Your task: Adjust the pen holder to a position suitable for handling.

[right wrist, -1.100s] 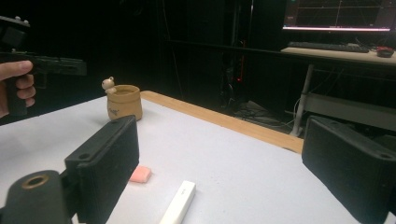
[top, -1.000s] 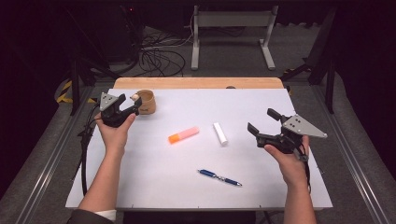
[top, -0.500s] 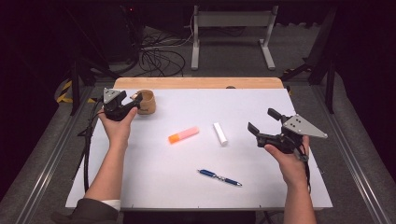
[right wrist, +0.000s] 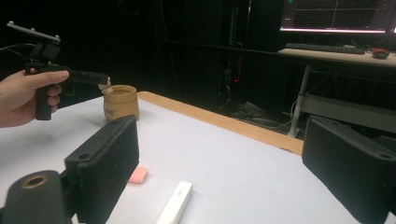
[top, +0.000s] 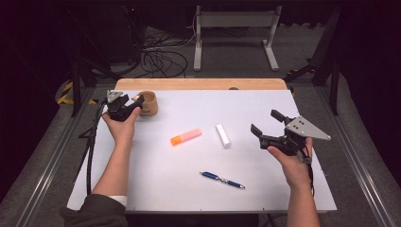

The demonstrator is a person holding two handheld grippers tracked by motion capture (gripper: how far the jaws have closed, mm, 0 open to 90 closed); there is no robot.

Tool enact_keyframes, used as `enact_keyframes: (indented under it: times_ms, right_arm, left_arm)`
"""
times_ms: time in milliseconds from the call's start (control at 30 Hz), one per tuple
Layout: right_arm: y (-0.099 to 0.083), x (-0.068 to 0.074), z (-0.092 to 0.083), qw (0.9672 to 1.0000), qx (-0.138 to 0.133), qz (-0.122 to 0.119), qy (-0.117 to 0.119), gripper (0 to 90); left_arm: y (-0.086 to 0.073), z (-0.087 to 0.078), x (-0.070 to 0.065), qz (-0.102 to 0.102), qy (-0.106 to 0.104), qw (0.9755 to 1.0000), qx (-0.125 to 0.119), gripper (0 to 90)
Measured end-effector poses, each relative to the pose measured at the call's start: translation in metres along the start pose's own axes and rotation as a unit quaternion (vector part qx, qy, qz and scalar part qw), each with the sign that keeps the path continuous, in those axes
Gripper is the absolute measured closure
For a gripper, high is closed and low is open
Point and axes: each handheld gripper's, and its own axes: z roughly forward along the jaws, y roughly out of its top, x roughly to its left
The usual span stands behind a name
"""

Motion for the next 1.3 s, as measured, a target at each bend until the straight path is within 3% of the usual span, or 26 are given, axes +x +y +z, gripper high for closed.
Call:
enact_keyframes:
  times_ms: [367,533,833,1033,1167,1300]
  right_arm:
    - [-0.001,-0.001,0.001,1.0000,-0.001,-0.002,-0.001,11.8]
    - [-0.002,0.000,0.001,1.0000,0.001,0.001,-0.001,11.8]
    - [-0.003,0.001,0.003,1.0000,0.003,0.000,0.000,11.8]
    - [-0.003,0.001,0.004,1.0000,0.005,-0.003,0.000,11.9]
    - [-0.004,0.002,0.005,1.0000,0.007,-0.006,0.000,12.3]
    - [-0.004,0.002,0.005,1.0000,0.007,-0.006,-0.001,12.5]
  left_arm:
    - [-0.009,0.015,0.000,-0.044,0.005,0.9988,0.021,32.6]
    - [-0.011,0.020,0.000,-0.060,0.011,0.9978,0.025,38.9]
    - [-0.012,0.024,-0.003,-0.066,0.012,0.9976,0.017,50.0]
    - [-0.012,0.025,-0.003,-0.069,0.018,0.9973,0.017,52.3]
    - [-0.010,0.024,-0.003,-0.057,0.025,0.9978,0.022,55.8]
    - [-0.006,0.024,0.000,-0.052,-0.002,0.9979,0.038,61.7]
